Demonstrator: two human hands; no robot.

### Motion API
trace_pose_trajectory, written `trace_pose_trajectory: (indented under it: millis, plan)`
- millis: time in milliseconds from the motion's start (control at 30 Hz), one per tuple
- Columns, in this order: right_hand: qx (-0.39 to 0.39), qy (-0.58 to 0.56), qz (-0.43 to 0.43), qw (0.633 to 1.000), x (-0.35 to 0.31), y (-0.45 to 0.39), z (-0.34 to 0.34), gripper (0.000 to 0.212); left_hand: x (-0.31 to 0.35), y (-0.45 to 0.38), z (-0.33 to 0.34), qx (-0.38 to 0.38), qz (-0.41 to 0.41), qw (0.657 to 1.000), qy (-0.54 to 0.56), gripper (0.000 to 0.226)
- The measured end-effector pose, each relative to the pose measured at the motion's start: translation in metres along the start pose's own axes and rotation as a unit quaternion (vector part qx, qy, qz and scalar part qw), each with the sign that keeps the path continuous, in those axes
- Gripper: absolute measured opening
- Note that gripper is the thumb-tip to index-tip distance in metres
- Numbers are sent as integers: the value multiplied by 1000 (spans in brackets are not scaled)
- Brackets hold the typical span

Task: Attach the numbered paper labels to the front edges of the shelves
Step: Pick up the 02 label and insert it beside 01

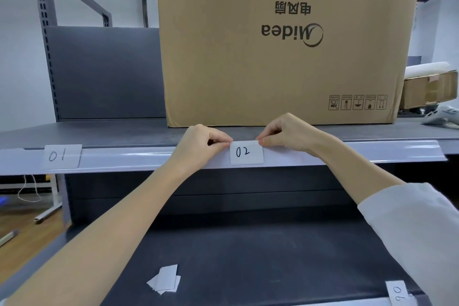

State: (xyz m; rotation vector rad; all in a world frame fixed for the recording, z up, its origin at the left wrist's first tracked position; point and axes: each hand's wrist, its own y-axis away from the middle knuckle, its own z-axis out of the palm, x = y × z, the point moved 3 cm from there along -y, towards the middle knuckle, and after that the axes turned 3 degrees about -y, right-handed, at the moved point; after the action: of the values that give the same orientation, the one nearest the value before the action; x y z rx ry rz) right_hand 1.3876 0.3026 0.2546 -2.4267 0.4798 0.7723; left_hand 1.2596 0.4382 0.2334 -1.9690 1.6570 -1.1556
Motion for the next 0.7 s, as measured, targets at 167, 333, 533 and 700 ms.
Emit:
trace_pose_trajectory:
  millis: [167,333,533,700]
  plan:
    - [-2,6,10,1000,-3,2,1,15,-3,-2,1,10,11,1000,-9,18]
    - [19,22,-5,1000,-2,2,1,16,0,-1,0,9,10,1000,1,18]
    - [170,12,-70,983,-2,16,8,15,-3,20,-15,86,-2,987,134,36]
    - [188,-71,-98,975,-8,41,63,7,-33,78,-15,139,6,984,107,38]
